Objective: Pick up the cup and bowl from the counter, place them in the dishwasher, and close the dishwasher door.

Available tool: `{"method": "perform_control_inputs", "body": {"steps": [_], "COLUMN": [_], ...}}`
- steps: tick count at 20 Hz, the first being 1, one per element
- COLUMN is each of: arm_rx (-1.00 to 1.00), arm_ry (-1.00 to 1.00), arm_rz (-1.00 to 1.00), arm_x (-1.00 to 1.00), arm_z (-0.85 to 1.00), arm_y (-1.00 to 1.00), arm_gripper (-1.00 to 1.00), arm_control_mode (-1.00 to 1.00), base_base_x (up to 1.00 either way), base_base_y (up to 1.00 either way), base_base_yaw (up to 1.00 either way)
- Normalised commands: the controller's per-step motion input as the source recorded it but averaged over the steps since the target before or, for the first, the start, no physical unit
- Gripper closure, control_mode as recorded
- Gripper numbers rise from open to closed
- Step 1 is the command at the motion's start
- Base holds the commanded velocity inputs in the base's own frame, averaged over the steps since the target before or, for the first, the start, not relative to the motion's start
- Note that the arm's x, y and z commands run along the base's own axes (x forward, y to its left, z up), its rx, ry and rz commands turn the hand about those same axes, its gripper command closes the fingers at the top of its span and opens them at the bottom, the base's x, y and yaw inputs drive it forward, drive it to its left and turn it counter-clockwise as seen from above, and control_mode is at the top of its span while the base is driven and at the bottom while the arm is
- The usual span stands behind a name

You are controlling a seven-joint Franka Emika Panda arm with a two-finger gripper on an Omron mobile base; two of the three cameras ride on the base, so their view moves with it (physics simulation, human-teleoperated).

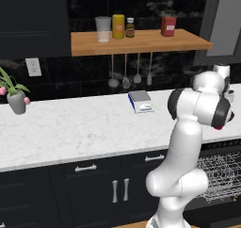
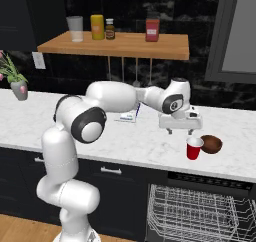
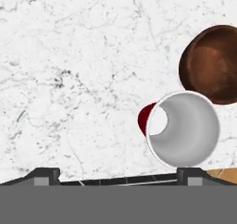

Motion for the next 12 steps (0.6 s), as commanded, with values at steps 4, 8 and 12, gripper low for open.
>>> {"method": "perform_control_inputs", "body": {"steps": [4,8,12], "arm_rx": [0.14,0.01,0.0], "arm_ry": [0.0,0.0,0.0], "arm_rz": [0.0,0.01,0.04], "arm_x": [0.04,-0.03,0.0], "arm_z": [0.0,-0.04,-0.28], "arm_y": [-0.44,-0.04,0.0], "arm_gripper": [-1.0,-1.0,-1.0], "arm_control_mode": [-1.0,-1.0,-1.0], "base_base_x": [0.0,0.0,0.0], "base_base_y": [0.0,0.0,0.0], "base_base_yaw": [0.0,0.0,0.0]}}
